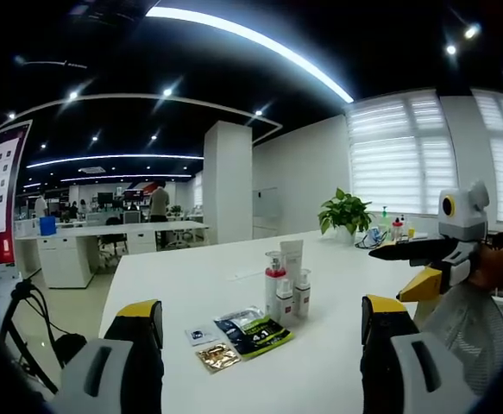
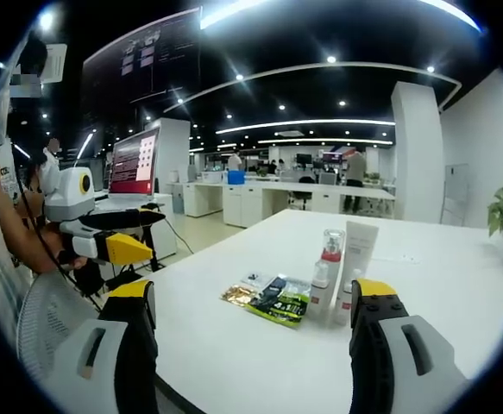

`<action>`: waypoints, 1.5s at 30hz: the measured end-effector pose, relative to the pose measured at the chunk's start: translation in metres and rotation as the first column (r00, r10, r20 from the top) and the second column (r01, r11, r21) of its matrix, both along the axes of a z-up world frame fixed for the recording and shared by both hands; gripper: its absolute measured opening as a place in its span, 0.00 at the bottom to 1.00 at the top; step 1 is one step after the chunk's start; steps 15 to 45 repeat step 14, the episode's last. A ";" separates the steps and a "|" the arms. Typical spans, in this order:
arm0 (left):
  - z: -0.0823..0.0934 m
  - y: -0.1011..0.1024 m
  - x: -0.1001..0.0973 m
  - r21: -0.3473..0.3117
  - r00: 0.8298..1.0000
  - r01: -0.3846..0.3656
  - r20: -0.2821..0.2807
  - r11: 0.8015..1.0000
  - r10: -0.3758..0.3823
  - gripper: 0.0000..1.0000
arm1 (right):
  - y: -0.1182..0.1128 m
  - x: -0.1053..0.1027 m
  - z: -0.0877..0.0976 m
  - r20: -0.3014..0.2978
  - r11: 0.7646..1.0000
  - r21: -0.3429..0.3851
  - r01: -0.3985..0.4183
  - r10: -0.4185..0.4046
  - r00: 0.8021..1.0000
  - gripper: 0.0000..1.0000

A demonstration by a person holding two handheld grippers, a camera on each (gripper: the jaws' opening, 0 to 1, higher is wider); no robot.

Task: Arrange the skincare products in the storage area until every visible bottle or jar stands upright without overlapping.

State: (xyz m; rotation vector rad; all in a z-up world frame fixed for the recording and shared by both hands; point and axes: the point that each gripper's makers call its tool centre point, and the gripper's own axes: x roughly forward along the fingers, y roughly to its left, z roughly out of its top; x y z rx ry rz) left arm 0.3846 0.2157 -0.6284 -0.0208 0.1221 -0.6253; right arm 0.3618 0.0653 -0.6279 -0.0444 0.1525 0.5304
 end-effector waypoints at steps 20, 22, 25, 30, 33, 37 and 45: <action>-0.002 0.002 0.002 0.005 1.000 -0.002 -0.005 1.000 0.003 0.98 | 0.003 -0.001 -0.003 -0.009 1.000 -0.012 -0.013 0.013 1.000 0.90; -0.002 0.002 0.002 0.005 1.000 -0.002 -0.005 1.000 0.003 0.98 | 0.003 -0.001 -0.003 -0.009 1.000 -0.012 -0.013 0.013 1.000 0.90; -0.002 0.002 0.002 0.005 1.000 -0.002 -0.005 1.000 0.003 0.98 | 0.003 -0.001 -0.003 -0.009 1.000 -0.012 -0.013 0.013 1.000 0.90; -0.002 0.002 0.002 0.005 1.000 -0.002 -0.005 1.000 0.003 0.98 | 0.003 -0.001 -0.003 -0.009 1.000 -0.012 -0.013 0.013 1.000 0.90; -0.002 0.002 0.002 0.005 1.000 -0.002 -0.005 1.000 0.003 0.98 | 0.003 -0.001 -0.003 -0.009 1.000 -0.012 -0.013 0.013 1.000 0.90; -0.002 0.002 0.002 0.005 1.000 -0.002 -0.005 1.000 0.003 0.98 | 0.003 -0.001 -0.003 -0.009 1.000 -0.012 -0.013 0.013 1.000 0.90; -0.002 0.002 0.002 0.005 1.000 -0.002 -0.005 1.000 0.003 0.98 | 0.003 -0.001 -0.003 -0.009 1.000 -0.012 -0.013 0.013 1.000 0.90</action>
